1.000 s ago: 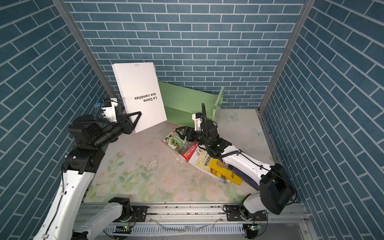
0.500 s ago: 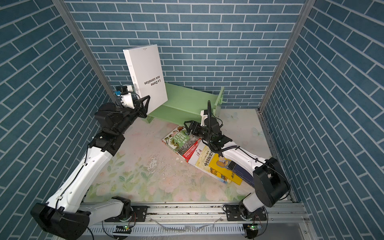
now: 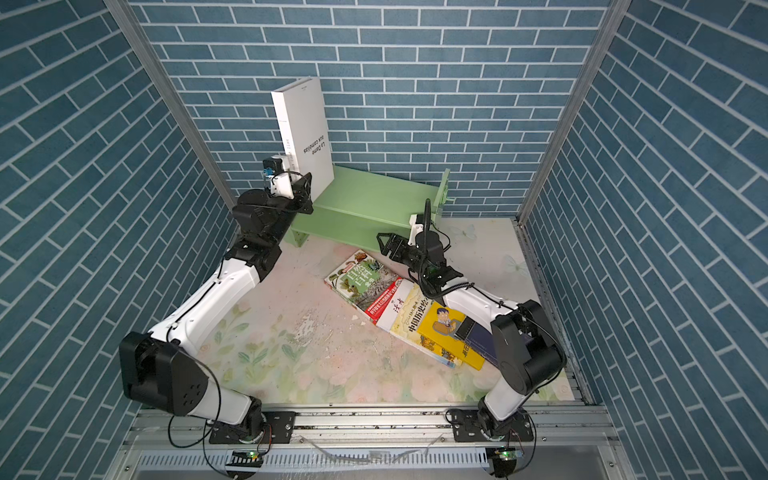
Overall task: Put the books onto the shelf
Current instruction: 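Carry the upright white book with the left gripper toward the shelf's end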
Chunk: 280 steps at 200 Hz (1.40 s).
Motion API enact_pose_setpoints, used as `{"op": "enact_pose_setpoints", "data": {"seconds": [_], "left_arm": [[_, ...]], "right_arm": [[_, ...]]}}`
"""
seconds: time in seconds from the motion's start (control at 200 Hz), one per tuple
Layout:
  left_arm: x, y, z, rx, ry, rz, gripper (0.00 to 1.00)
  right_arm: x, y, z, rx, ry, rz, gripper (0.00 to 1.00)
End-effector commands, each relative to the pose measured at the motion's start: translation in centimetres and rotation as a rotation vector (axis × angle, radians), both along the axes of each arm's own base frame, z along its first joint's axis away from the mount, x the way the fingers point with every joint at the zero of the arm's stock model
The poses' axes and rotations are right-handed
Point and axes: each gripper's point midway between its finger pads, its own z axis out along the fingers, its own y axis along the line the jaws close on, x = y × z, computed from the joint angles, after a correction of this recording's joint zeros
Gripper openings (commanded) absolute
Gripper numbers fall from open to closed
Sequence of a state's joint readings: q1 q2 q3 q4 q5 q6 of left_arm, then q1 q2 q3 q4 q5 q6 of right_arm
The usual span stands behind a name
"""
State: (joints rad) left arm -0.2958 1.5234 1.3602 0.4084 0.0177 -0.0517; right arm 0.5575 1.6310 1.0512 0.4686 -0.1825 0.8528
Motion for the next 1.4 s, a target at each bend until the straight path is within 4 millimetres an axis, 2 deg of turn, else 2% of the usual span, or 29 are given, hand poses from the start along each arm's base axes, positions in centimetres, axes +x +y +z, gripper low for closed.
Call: {"op": "enact_pose_setpoints", "data": {"seconds": [0.0, 0.145, 0.37, 0.52, 0.695, 0.82, 0.975, 1.24, 1.395], "left_arm": [[0.5, 0.8, 3.6, -0.036, -0.158, 0.053, 0.21], [2.8, 1.2, 2.1, -0.043, -0.169, 0.103, 0.21], [6.1, 1.4, 0.0, -0.024, -0.168, 0.159, 0.21], [7.6, 1.0, -1.8, -0.029, -0.159, 0.158, 0.2], [8.3, 0.8, -4.1, -0.07, -0.144, 0.178, 0.2], [7.9, 0.4, -4.7, -0.06, -0.148, 0.21, 0.2], [7.3, -0.3, -5.3, -0.017, -0.151, 0.252, 0.24], [6.5, 0.8, -6.8, -0.021, -0.117, 0.301, 0.24], [6.3, 0.9, -7.3, -0.014, -0.097, 0.302, 0.25]], "right_arm": [[1.5, -3.1, -1.9, -0.031, 0.074, -0.112, 0.83], [2.0, -5.6, -2.5, -0.067, 0.089, -0.153, 0.84], [3.0, -10.5, -3.3, -0.111, 0.12, -0.215, 0.83], [3.6, -11.8, -3.6, -0.116, 0.136, -0.207, 0.84], [4.0, -10.9, -3.8, -0.111, 0.144, -0.157, 0.83], [4.0, -9.9, -2.7, -0.075, 0.117, -0.107, 0.82], [2.6, -8.3, 0.1, -0.056, 0.032, -0.066, 0.83], [-1.5, -4.9, 5.3, -0.116, -0.11, -0.036, 0.83], [-2.2, -3.1, 9.3, -0.106, -0.211, -0.011, 0.84]]}}
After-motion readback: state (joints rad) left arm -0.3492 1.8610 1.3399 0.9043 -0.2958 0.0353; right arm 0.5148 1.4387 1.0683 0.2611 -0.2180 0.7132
